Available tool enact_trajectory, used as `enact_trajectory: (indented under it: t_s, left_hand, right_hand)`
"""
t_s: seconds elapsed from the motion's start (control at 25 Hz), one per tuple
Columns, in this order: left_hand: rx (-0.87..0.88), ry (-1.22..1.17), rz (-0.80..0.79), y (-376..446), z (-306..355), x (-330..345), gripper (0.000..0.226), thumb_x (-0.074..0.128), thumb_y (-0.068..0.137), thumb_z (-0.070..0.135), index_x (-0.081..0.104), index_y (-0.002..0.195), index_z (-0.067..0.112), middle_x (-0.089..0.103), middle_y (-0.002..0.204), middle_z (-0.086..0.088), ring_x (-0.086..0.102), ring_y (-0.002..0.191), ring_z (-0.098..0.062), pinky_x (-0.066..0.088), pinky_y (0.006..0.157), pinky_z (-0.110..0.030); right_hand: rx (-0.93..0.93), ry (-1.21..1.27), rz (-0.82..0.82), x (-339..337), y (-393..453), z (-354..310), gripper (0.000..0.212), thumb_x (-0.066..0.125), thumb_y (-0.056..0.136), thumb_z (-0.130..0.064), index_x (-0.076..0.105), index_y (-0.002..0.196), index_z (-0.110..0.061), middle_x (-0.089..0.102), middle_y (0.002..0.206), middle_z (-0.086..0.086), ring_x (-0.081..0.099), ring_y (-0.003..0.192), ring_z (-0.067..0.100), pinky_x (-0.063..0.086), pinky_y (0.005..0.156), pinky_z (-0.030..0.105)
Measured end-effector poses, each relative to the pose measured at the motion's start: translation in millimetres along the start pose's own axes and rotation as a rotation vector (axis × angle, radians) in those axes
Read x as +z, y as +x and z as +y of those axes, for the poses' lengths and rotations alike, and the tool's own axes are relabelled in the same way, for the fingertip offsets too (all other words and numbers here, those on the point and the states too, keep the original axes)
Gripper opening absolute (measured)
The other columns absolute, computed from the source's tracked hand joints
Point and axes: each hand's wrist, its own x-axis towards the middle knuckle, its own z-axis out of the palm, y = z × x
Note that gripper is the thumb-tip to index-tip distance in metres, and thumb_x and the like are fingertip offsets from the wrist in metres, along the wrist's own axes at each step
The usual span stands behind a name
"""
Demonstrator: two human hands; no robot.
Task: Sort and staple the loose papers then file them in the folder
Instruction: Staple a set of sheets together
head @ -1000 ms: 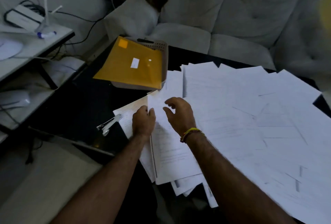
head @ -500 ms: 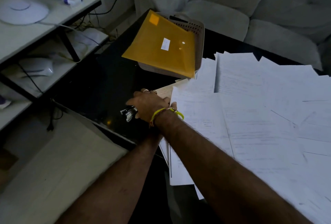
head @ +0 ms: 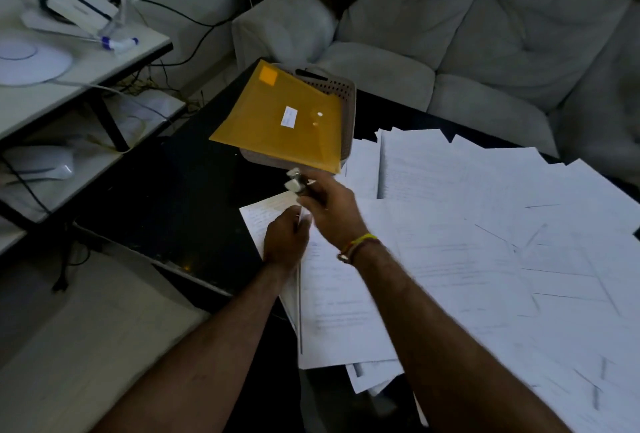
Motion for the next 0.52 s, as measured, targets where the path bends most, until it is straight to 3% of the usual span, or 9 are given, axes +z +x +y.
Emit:
enact_trajectory:
  t_s: [0.12, 0.2, 0.28, 0.36, 0.52]
  left_hand:
    - [0.061, -0.038, 0.012, -0.4, 15.3, 11.9, 0.015, 0.053, 0.094, 0.030, 0.064, 0.091, 0.019, 0.065, 0.079, 0.006, 0.061, 0.076, -0.012, 0.053, 0.068, -0.033]
    - [0.109, -0.018, 0.008, -2.5, 29.3, 24.5, 0.012, 0.054, 0.094, 0.024, 0.063, 0.090, 0.017, 0.065, 0.079, 0.007, 0.061, 0.074, -0.011, 0.052, 0.066, -0.031]
    - [0.144, -0.034, 0.004, -6.0, 27.1, 39.9, 0.007, 0.056, 0.092, 0.018, 0.063, 0.094, 0.018, 0.066, 0.081, 0.007, 0.062, 0.075, -0.012, 0.050, 0.067, -0.029]
    - [0.173, -0.023, 0.006, -13.9, 15.0, 49.7, 0.018, 0.055, 0.094, 0.017, 0.062, 0.110, 0.019, 0.070, 0.093, 0.004, 0.065, 0.085, -0.016, 0.052, 0.073, -0.029]
    - [0.245, 0.012, -0.002, -15.4, -0.6, 49.8, 0.026, 0.048, 0.100, 0.029, 0.055, 0.124, 0.020, 0.072, 0.103, 0.000, 0.068, 0.089, -0.016, 0.057, 0.076, -0.032]
  right_hand:
    - [0.123, 0.063, 0.050, -53.9, -19.0, 25.9, 0.031, 0.059, 0.090, 0.001, 0.049, 0.118, -0.007, 0.063, 0.112, 0.001, 0.062, 0.099, 0.003, 0.049, 0.083, 0.020]
    - [0.215, 0.004, 0.018, -75.3, -26.0, 35.2, 0.032, 0.056, 0.092, -0.003, 0.043, 0.119, -0.012, 0.059, 0.112, 0.000, 0.059, 0.097, 0.005, 0.045, 0.080, 0.019]
    - [0.182, -0.259, 0.000, -86.3, -26.5, 48.0, 0.033, 0.064, 0.090, -0.020, 0.045, 0.116, -0.016, 0.061, 0.109, -0.001, 0.060, 0.095, 0.010, 0.045, 0.077, 0.026]
    - [0.080, -0.552, -0.062, -85.1, -22.4, 57.4, 0.042, 0.067, 0.086, -0.042, 0.048, 0.115, -0.017, 0.064, 0.108, -0.001, 0.064, 0.096, 0.016, 0.049, 0.077, 0.033]
    - [-0.073, -0.914, -0.157, -69.0, 0.3, 58.8, 0.050, 0.061, 0.086, -0.052, 0.050, 0.119, -0.017, 0.063, 0.106, 0.006, 0.064, 0.091, 0.030, 0.047, 0.076, 0.041]
